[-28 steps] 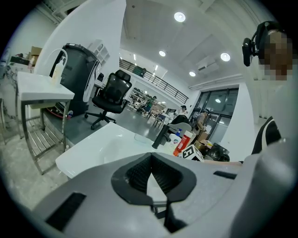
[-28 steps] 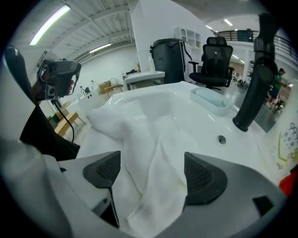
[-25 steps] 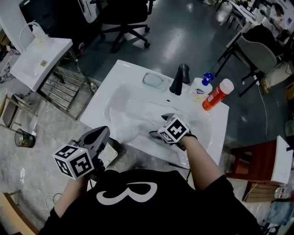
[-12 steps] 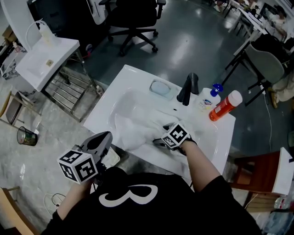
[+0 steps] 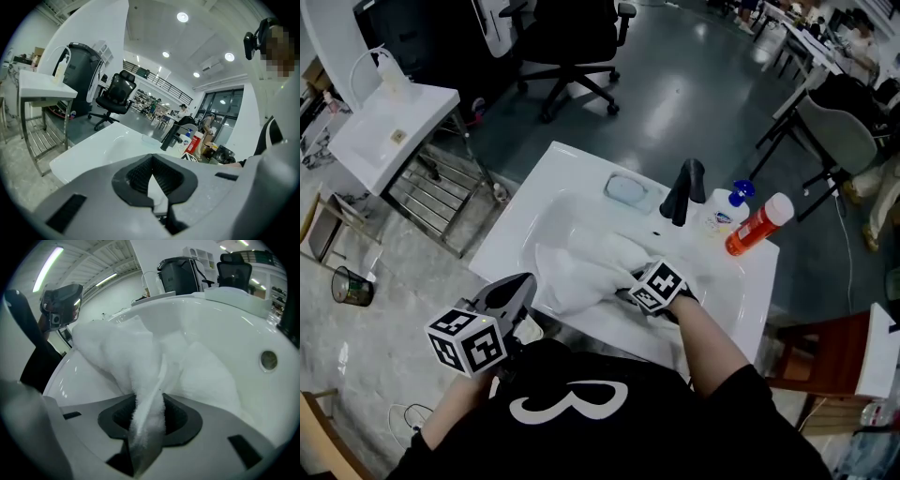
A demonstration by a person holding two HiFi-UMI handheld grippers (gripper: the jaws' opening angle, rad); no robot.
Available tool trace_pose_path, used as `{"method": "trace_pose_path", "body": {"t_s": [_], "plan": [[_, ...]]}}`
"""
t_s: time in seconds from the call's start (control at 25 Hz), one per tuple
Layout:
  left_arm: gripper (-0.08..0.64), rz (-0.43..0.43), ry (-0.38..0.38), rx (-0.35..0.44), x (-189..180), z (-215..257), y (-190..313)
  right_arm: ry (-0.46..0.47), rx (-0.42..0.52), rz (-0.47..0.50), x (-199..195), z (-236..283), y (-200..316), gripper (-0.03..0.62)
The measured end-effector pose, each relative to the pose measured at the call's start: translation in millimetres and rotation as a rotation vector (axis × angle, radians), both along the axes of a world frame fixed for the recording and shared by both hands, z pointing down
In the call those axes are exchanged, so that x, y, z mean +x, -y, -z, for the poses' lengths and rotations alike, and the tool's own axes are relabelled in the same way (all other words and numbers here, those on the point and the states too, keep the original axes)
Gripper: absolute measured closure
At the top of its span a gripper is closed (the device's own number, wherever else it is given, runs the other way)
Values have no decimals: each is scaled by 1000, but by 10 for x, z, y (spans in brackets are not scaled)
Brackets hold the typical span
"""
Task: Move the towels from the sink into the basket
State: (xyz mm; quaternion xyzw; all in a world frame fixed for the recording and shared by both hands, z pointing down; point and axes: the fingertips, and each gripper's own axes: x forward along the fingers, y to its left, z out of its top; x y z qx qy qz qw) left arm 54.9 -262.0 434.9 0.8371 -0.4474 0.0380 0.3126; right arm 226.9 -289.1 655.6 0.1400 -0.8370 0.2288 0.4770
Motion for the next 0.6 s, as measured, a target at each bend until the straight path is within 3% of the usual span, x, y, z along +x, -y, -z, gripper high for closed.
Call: {"method": "trace_pose_path", "body": {"t_s": [0.36,0.6], "plan": [[554,-29,-6,3,2,37,59,94,-1,-27,-22,287,-41,476],[554,-52,-25,10,74,86,119,164,54,-81,-32,660,-25,477]]}}
